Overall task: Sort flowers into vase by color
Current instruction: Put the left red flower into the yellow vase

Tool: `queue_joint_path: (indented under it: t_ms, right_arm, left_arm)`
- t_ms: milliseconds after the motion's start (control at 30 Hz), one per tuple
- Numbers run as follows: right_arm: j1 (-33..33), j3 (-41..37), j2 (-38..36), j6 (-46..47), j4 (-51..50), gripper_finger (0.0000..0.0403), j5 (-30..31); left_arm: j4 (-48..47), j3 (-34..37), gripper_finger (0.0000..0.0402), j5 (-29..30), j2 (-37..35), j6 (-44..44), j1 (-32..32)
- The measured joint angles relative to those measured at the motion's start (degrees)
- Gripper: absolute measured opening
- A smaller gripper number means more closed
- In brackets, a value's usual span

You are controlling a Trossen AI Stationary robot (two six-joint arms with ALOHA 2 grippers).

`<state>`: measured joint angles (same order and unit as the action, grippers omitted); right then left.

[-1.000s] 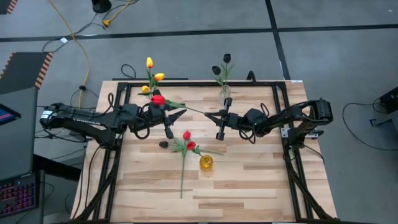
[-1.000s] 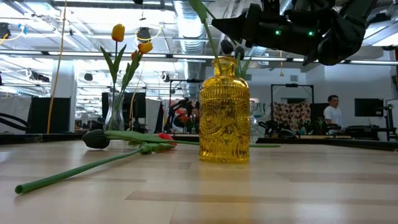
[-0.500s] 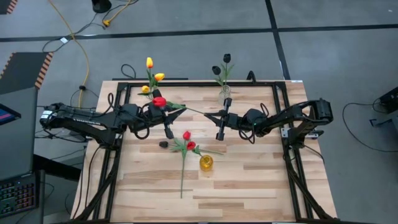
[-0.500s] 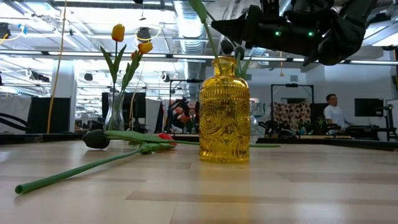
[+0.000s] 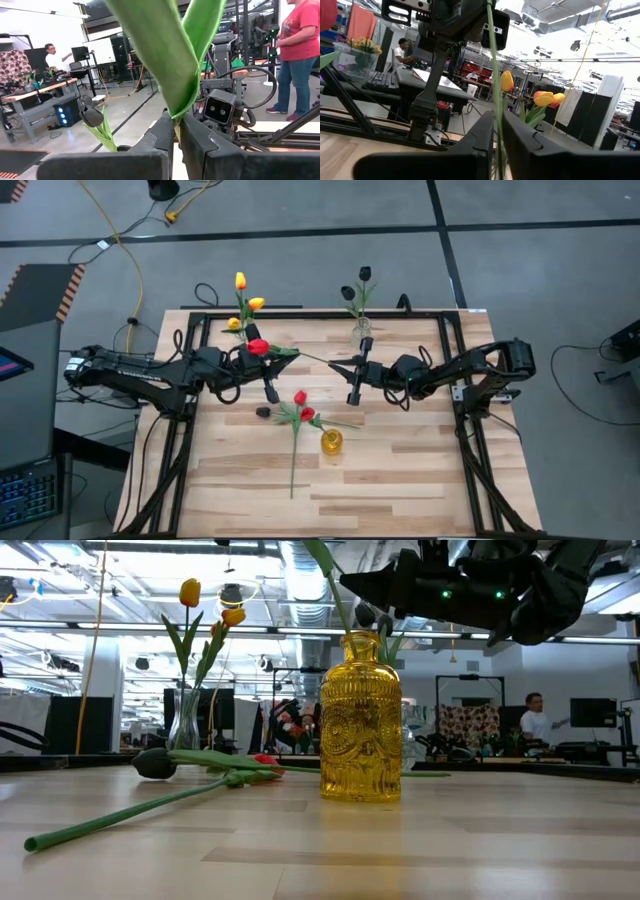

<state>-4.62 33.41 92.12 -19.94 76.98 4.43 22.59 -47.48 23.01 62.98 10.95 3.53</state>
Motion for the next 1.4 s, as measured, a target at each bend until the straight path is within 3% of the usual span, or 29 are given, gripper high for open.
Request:
queue_joint_path:
  t_ms: [133,467,933,1067,1200,1400]
  right_arm:
    - [0.02,-0.02,0.00,0.00,-0.06,0.0095,0.87]
    - [0.09,-0.04,-0.50,0.00,-2.53,0.0160,14.18]
    - [3.21,-0.04,-14.89,3.59,-30.09,0.0157,15.61]
    - [3.54,-0.04,-18.62,3.61,-36.47,0.0157,15.61]
    - [3.54,-0.04,-20.96,7.10,-39.27,0.0157,15.48]
    - [3.54,-0.04,-22.12,12.20,-40.78,0.0157,15.39]
  left_arm:
    - [-0.20,0.00,0.0009,1.18,-0.70,1.68,0.23]
    - [-5.90,-0.04,0.0009,7.45,-8.12,2.88,4.26]
    - [-30.81,-0.04,0.0009,8.99,-21.16,-8.58,13.27]
    - [-35.20,-0.04,0.0009,5.48,-23.00,-12.73,15.35]
    - [-37.67,-0.04,0.0009,-2.09,-22.60,-18.15,16.82]
    - [-36.66,-0.02,0.0009,-9.02,-16.27,-23.67,19.79]
